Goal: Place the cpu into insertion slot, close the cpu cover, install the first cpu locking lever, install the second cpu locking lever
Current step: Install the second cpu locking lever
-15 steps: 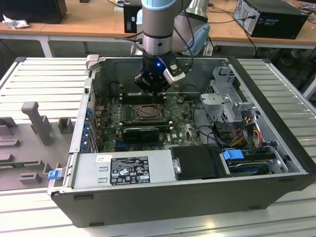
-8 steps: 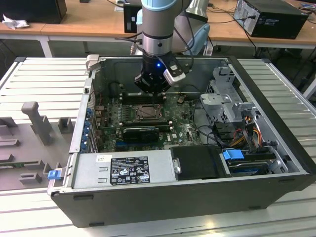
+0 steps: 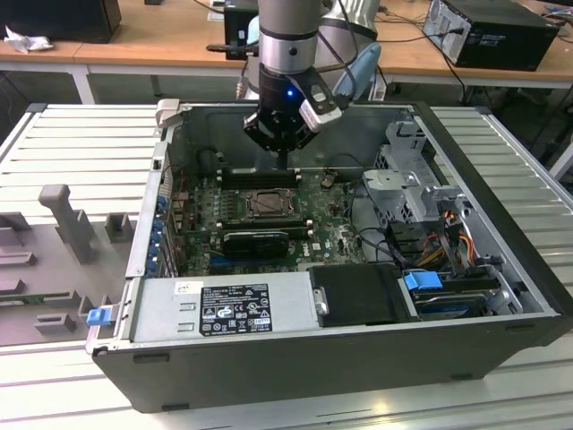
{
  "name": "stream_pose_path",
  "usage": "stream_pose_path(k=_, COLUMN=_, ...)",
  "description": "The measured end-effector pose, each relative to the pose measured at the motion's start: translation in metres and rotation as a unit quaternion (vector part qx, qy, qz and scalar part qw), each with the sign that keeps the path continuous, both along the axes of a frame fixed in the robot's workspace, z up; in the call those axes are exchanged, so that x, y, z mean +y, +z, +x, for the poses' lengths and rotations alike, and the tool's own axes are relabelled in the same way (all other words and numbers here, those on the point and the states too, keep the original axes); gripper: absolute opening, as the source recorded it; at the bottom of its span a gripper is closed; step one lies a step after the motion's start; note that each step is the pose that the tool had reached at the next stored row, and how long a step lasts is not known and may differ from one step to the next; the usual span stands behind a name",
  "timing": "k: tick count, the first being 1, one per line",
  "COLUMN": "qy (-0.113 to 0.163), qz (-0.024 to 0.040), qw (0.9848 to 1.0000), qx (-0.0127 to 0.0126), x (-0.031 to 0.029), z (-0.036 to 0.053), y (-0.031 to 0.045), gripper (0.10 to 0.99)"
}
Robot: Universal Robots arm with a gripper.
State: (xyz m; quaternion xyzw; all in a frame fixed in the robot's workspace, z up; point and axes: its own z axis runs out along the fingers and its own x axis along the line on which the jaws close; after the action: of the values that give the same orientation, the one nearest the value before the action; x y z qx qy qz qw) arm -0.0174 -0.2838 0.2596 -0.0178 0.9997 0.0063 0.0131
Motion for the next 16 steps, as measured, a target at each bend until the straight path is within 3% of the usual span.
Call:
stream_pose_path(k=1, qy=0.000, qz=0.0000, qw=1.0000, qx=-0.0001, x=0.0000, z=0.0000, y=0.0073, gripper=0.106)
stream_pose_path(k=4, qy=0.000, qz=-0.0026, qw=1.0000, qx=-0.0001, x=-0.0016, z=0.0000, y=0.0072, gripper=0.106)
stream_pose_path(k=6, qy=0.000, qz=-0.0132, qw=0.9999, qx=0.0000, x=-0.0087, z=-0.0001, y=0.0065, gripper=0.106)
stream_pose_path(k=9, qy=0.000, qz=-0.0254, qw=0.9997, qx=0.0003, x=-0.0141, z=-0.0016, y=0.0050, gripper=0.106)
stream_pose_path(k=12, qy=0.000, qz=-0.0268, qw=0.9996, qx=0.0029, x=-0.0216, z=-0.0039, y=0.0024, gripper=0.106)
stream_pose_path(k=13, qy=0.000, qz=-0.0267, qw=0.9996, qx=0.0029, x=-0.0266, z=-0.0039, y=0.0020, gripper=0.106)
stream_pose_path(k=16, qy=0.000, qz=-0.0265, qw=0.9996, qx=0.0027, x=-0.0341, z=-0.0040, y=0.0019, gripper=0.106)
